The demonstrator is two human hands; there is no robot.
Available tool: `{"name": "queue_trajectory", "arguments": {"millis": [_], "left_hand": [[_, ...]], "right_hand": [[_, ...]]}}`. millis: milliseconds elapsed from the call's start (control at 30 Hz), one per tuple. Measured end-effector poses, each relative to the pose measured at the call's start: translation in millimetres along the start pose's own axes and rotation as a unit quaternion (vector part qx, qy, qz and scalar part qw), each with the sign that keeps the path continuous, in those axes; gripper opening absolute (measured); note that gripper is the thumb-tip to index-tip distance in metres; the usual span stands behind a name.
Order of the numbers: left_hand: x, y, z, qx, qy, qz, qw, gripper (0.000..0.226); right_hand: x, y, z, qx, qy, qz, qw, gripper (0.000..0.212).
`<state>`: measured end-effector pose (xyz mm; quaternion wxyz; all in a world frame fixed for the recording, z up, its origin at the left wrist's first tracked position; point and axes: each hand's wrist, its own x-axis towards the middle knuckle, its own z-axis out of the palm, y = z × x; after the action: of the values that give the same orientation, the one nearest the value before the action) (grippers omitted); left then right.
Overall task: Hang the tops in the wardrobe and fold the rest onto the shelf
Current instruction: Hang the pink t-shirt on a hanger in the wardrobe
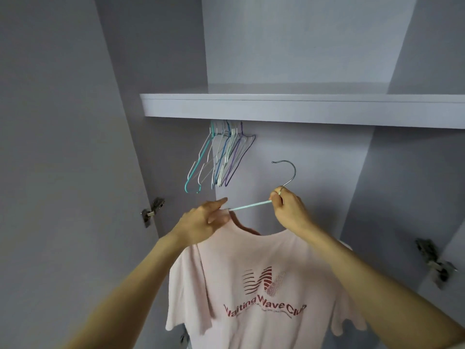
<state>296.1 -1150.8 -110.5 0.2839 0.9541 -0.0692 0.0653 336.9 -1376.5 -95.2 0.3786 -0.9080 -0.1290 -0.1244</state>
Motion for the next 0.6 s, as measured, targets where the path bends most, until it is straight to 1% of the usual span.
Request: {"name": "queue_trajectory", "arguments": {"millis": [33, 67, 100, 167, 200, 267, 300, 333, 400, 467, 500, 533, 600], "left_hand": [[0, 2, 5, 0.056, -0.007, 0.006, 0.998, 0.044], [-1, 5, 10, 0.097, 0.002, 0.022, 0.995, 0.040], [-1, 7, 15, 0.111, 0.027, 0.043, 0.993, 0.034], [0, 11, 20, 0.065, 0.091, 0.046, 0.993, 0.021], [1, 11, 21, 0.042, 0.124, 0.037, 0.991, 0.018], [1, 8, 21, 0.026, 0.180, 0.028, 0.983, 0.018], [1, 7, 20, 0.024, 0.203, 0.028, 0.978, 0.018], [2, 5, 18, 0.021, 0.222, 0.025, 0.974, 0.018], [1, -2, 15, 0.014, 0.250, 0.013, 0.968, 0.016], [1, -9, 10, 0.011, 0.269, 0.005, 0.963, 0.016], [2, -11, 7, 0.011, 0.274, 0.002, 0.962, 0.016], [2, -12, 5, 0.011, 0.275, 0.001, 0.961, 0.017], [4, -10, 3, 0.015, 0.254, -0.002, 0.967, 0.018]], "right_hand": [[-1, -1, 2, 0.007, -0.001, -0.004, 1.000, 0.017], [-2, -3, 3, 0.017, -0.001, -0.008, 1.000, 0.017], [-3, -5, 4, 0.031, 0.002, -0.010, 0.999, 0.016], [-4, -9, 3, 0.080, 0.004, -0.011, 0.997, 0.014], [-5, -10, -1, 0.123, 0.001, -0.013, 0.992, 0.011], [-5, -5, -11, 0.192, 0.006, -0.018, 0.981, 0.011], [-5, 2, -17, 0.189, 0.020, -0.014, 0.982, 0.016], [-6, 14, -23, 0.159, 0.034, -0.001, 0.987, 0.022], [-12, 46, -32, 0.053, 0.042, 0.054, 0.996, 0.031], [-22, 79, -34, -0.056, 0.004, 0.126, 0.991, 0.040], [-27, 92, -33, -0.091, -0.012, 0.143, 0.985, 0.042], [-29, 100, -30, -0.104, -0.012, 0.147, 0.984, 0.040], [-30, 107, -24, -0.099, 0.018, 0.138, 0.985, 0.027]]}}
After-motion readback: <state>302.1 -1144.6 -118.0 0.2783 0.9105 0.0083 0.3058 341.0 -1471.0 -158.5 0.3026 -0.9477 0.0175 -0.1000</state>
